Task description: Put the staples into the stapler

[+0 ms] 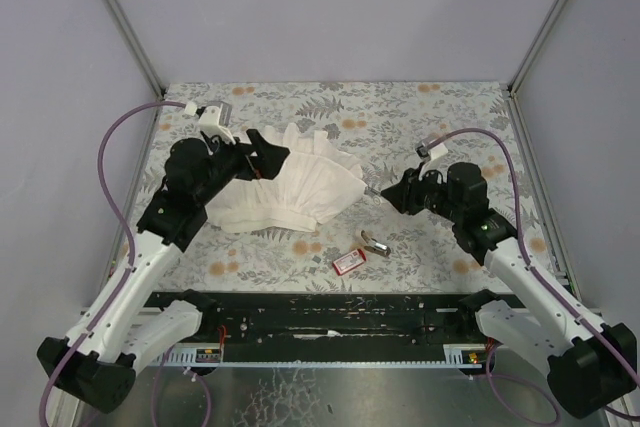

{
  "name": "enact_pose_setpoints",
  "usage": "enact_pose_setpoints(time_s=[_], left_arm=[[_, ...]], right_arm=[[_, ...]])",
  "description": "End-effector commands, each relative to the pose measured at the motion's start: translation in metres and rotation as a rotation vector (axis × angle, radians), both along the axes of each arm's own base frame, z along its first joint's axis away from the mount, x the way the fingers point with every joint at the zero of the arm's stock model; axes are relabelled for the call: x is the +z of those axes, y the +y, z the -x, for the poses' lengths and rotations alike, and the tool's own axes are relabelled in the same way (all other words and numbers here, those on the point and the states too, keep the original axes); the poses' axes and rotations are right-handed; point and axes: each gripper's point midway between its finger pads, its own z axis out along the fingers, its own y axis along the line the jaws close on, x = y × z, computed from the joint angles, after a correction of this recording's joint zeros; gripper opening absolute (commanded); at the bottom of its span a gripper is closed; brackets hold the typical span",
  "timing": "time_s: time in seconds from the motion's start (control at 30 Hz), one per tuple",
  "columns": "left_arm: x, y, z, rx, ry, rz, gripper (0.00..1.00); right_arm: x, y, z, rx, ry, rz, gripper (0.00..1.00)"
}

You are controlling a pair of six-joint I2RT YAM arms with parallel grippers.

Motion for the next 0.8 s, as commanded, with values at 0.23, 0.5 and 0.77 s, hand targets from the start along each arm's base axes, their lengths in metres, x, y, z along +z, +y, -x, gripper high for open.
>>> enact_pose_setpoints(time_s=[0.23, 0.5, 0.77], left_arm=[[-0.049, 0.067, -0.04, 0.306, 0.001, -0.292, 1.0], [-0.053, 0.077, -0.033, 0.336, -0.017, -0.311, 1.0], [-0.051, 0.072, -0.031, 0.318, -0.012, -0.275, 1.0]], right_arm=[[-0.066, -0.043, -0.041, -0.226, -0.065, 0.267, 0.0], [-0.1, -0.047, -0.037, -0.221, -0.023, 0.327, 0.0], [-0.11, -0.042, -0.039, -0.212, 0.012, 0.337, 0.0]])
